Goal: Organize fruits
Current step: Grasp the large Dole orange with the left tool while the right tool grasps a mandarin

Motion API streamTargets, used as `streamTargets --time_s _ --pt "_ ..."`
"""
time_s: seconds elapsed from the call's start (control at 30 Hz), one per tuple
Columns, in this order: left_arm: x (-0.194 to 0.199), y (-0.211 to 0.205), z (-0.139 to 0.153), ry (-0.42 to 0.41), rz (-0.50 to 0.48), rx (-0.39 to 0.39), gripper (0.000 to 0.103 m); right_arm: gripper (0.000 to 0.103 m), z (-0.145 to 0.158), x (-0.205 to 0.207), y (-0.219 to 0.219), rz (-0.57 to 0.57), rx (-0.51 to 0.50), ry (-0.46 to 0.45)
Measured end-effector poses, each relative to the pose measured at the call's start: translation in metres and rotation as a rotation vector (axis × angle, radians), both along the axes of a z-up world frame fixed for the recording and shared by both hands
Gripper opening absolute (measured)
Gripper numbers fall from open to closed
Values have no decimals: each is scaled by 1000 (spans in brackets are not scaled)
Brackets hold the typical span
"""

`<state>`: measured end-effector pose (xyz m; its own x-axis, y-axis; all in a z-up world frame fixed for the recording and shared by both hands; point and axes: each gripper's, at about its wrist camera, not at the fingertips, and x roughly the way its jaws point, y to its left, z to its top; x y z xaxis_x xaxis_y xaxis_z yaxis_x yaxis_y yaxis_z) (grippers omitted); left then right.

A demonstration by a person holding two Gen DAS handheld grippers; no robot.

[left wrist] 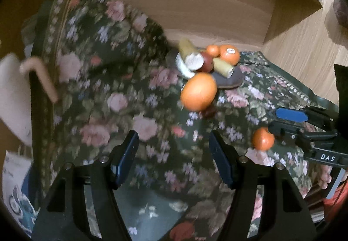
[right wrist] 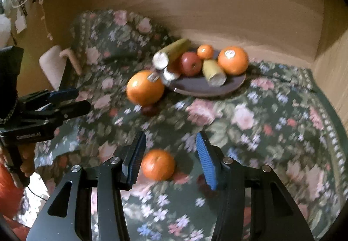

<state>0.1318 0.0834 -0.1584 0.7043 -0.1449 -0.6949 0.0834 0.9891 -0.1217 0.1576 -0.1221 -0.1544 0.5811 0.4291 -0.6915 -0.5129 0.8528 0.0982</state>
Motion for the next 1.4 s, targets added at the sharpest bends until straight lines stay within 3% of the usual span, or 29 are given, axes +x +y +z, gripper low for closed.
streamTargets --time_s 0.27,0.37,0.63,0.97,1.13,1.2,1.4 --pt "-8 2 -5 -3 5 -2 67 45 -26 -4 13 32 -64 40" --pt "-3 -5 -3 -11 -14 12 67 36 -32 -2 12 32 -74 53" --pt "35 -27 5 -8 -66 26 67 36 -14 8 1 25 -41 20" --pt "105 -56 -16 100 -82 63 67 36 0 40 -32 -43 -12 -5" --pt "117 -57 -30 143 -72 31 66 36 1 52 -43 -54 -19 3" --pt "117 -56 -30 137 -62 35 57 36 2 57 -47 -53 -15 8" --pt "113 -57 -26 126 -61 38 56 36 7 68 -52 -56 -24 -10"
